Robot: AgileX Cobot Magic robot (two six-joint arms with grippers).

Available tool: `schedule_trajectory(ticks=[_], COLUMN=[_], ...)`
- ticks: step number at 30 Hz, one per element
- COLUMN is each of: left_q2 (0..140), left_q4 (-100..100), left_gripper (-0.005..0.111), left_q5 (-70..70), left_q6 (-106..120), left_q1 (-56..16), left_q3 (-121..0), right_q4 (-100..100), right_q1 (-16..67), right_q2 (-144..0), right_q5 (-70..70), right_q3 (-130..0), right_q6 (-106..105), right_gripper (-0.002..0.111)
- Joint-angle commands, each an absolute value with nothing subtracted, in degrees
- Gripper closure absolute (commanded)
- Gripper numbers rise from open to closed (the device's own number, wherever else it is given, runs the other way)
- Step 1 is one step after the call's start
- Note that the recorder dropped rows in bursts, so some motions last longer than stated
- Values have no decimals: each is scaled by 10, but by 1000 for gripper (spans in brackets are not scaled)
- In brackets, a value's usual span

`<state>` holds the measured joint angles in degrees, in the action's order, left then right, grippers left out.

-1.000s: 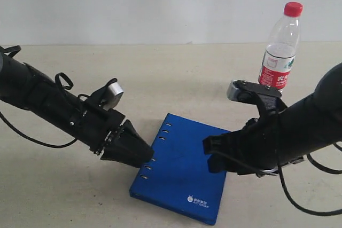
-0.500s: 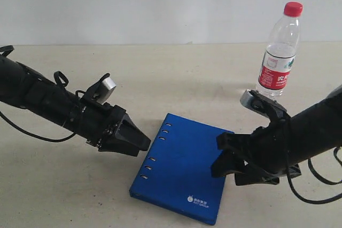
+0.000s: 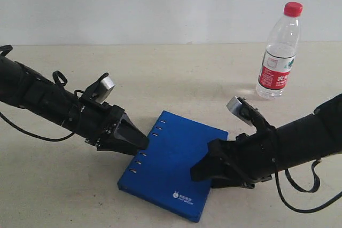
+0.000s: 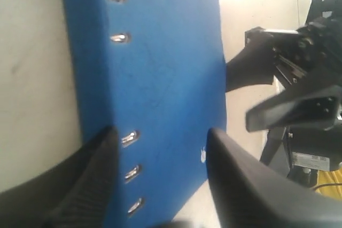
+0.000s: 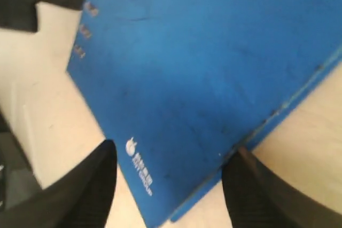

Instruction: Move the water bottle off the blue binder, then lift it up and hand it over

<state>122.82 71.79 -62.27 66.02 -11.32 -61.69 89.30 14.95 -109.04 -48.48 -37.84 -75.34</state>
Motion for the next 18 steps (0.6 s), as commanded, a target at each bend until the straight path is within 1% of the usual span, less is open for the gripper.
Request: schedule_trajectory(ticks=[1,3,7,10,15,18], left_q2=[1224,1224,1224,1224,1224,1224], left_q4=[726,726,726,726,726,726], left_gripper=[59,59,59,59,59,59], left_q5=[-632,-632,-632,-632,-632,-628], left_q6=[665,665,665,665,665,671], left_q1=[-116,-116,-116,-116,-116,-116], left_q3=[-614,-614,-614,-614,-614,-614], right_q4=[947,962,973,973,986,996], right_q1=[149,149,149,149,151,155], right_q2=[-1092,-1092,-1092,-1092,-1093,-1093], right_q5=[-652,-691,-690,-645,-530,-501], right_q3=[-379,-379,-379,-379,-379,-379], right_q6=[-852,-871,-871,-871,-831,-833], right_gripper=[56,56,56,56,56,56])
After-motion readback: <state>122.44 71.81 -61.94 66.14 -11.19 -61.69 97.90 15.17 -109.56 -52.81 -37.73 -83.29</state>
